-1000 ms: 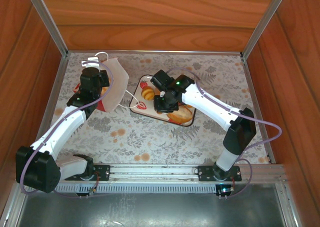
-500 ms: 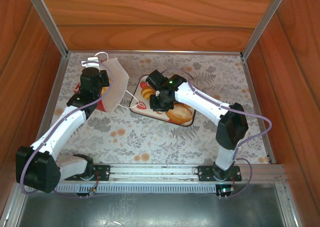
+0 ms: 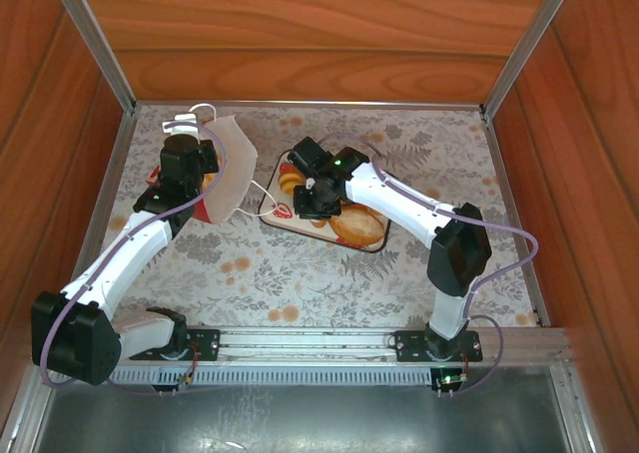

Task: Take the fake bread out of the paper bag

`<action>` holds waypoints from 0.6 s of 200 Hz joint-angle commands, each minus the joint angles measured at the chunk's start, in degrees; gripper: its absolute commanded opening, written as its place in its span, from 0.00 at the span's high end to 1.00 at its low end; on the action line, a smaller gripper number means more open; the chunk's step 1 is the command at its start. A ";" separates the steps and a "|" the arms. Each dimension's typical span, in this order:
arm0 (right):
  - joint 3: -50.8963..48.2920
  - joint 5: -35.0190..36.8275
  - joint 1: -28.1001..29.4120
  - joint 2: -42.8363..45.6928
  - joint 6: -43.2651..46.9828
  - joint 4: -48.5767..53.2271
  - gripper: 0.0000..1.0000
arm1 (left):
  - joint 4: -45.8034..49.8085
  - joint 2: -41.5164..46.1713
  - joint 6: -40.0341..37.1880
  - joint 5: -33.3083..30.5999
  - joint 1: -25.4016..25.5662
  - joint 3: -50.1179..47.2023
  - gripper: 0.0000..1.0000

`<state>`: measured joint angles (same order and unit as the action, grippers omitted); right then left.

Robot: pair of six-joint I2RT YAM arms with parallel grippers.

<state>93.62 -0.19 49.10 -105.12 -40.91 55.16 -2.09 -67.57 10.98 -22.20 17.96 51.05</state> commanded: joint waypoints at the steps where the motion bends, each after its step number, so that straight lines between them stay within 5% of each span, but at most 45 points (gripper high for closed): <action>1: 1.08 -1.22 -0.25 0.98 0.54 0.47 0.72 | -0.12 0.99 0.86 0.67 -0.29 0.94 1.00; 120: 4.69 -6.40 3.31 -2.12 5.01 0.01 0.74 | -0.11 2.35 0.88 0.18 -0.23 0.23 1.00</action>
<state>95.61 -4.58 51.53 -105.49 -38.26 55.64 -1.67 -66.76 10.98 -22.22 17.96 51.05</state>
